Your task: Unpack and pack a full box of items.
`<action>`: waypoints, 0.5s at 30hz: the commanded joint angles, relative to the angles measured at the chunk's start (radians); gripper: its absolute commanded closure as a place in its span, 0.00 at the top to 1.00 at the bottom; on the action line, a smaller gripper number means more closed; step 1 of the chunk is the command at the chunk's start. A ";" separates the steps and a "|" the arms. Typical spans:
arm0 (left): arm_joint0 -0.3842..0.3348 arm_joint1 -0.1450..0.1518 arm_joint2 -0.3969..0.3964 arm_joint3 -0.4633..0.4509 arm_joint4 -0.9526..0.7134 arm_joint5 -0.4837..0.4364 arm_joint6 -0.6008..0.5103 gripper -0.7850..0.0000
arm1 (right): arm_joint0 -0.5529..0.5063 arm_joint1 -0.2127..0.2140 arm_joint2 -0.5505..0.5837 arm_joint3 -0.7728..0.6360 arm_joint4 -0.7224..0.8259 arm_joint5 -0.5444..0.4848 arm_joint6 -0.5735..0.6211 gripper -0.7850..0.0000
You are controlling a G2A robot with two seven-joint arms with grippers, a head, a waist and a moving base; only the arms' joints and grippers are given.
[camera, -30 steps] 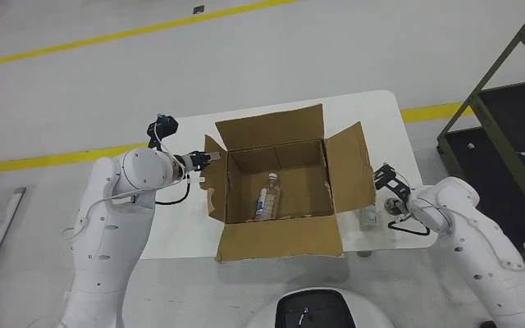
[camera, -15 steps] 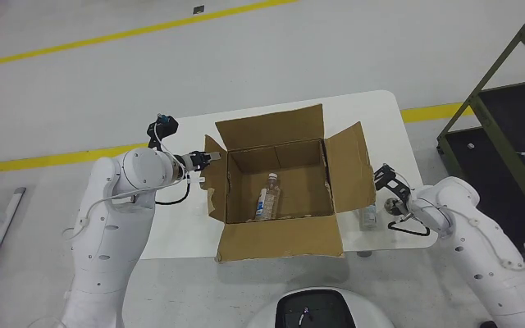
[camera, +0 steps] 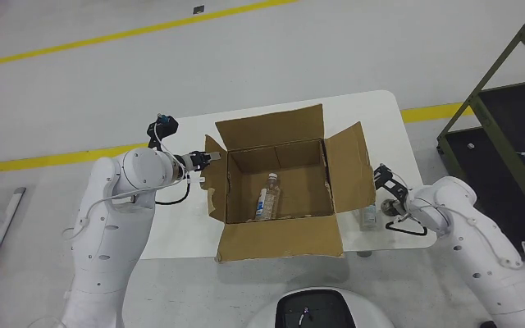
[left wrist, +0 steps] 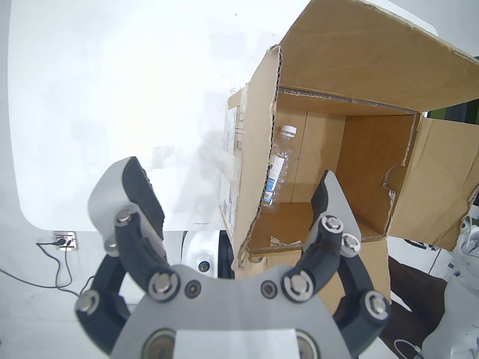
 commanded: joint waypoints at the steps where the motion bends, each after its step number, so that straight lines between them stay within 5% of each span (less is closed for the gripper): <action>1: 0.000 0.000 0.000 0.000 0.000 0.000 0.000 1.00 | -0.004 0.002 0.006 -0.011 0.003 0.000 0.005 0.44; 15: 0.000 0.000 0.000 0.000 0.000 0.000 0.000 1.00 | -0.011 0.003 -0.015 -0.020 0.052 -0.020 0.009 0.43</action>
